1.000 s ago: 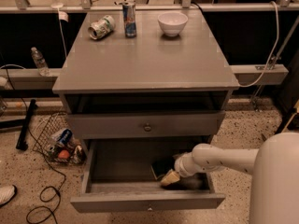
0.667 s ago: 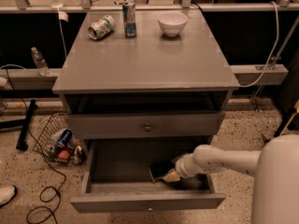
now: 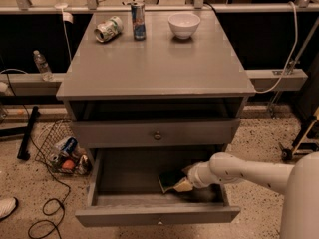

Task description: Pick sponge from middle drawer and place on counter

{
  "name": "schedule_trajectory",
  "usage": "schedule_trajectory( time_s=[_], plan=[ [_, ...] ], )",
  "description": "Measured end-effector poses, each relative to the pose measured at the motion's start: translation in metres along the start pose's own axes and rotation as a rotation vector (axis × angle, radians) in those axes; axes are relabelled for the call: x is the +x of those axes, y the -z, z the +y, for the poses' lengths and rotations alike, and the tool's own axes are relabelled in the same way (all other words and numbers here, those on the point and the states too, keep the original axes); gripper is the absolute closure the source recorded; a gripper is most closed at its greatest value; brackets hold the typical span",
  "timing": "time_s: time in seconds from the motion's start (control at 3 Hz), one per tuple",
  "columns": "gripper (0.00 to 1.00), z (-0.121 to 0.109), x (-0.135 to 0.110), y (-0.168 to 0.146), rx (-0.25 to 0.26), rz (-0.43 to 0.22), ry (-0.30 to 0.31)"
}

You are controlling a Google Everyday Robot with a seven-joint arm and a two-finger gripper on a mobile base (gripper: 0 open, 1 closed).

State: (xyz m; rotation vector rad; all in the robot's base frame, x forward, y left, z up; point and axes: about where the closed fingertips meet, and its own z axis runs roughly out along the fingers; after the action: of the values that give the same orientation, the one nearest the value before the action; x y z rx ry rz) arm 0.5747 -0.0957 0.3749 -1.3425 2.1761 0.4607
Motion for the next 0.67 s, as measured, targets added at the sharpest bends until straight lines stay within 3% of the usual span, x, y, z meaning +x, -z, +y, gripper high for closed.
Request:
schedule_trajectory(
  time_s=[0.33, 0.67],
  plan=[
    [1.0, -0.006, -0.014, 0.029, 0.015, -0.051, 0.02],
    [1.0, -0.01, -0.018, 0.062, 0.034, -0.06, 0.03]
  ],
)
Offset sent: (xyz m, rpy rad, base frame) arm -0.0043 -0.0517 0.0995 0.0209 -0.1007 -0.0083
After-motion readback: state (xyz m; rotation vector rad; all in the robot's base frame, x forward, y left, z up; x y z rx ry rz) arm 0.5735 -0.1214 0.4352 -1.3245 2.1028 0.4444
